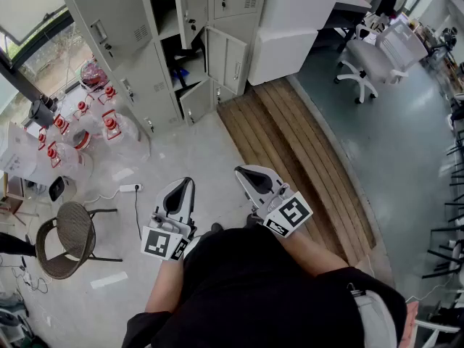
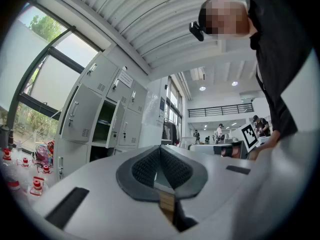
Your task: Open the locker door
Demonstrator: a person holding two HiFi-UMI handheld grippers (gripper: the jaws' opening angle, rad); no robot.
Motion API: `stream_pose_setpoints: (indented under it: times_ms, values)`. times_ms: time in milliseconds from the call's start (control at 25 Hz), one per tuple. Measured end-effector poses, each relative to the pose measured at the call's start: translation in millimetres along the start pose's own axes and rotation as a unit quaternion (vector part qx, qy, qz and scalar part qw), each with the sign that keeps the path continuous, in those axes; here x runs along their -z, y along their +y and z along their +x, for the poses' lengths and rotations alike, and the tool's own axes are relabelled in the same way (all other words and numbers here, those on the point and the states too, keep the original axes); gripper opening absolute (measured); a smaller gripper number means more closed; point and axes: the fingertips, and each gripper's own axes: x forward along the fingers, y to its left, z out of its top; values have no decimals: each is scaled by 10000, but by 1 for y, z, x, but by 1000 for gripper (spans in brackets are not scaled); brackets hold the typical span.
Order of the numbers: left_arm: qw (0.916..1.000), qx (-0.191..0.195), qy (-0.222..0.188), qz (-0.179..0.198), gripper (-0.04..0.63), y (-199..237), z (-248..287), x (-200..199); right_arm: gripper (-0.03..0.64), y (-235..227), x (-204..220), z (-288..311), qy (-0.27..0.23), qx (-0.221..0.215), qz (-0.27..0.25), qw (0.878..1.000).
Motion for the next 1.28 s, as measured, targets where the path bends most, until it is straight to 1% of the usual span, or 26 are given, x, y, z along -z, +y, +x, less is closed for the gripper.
stream_pose_setpoints:
  times_ms: [160,280,400,520,720,960,1120,1280]
  values:
    - [9997,220,72,-81,17,1,-4,4,11,8,-2,-2,-97,6,26,9999]
    - [9989,433,62,-165,17,-4,-1,6,11,19,-3,-5,-175,-158,20,9997]
    - [9975,662,89,-246,17,-10,3,8,12,30,5,-4,-35,-292,71,9995]
    - [9958,833,188,-325,17,-11,6,13,12,29,14,-1,125,-112,152,9997]
    - [9924,1085,346,-466,17,-6,14,26,12,19,14,1,100,135,245,9996]
    - [9876,1411,370,-582,17,-12,23,25,12,8,10,-2,206,397,244,9987]
    - [9858,1499,411,-634,17,-12,25,25,12,3,7,3,267,409,230,9985]
    - [9866,1382,414,-767,17,0,19,27,12,6,4,18,296,291,171,9990]
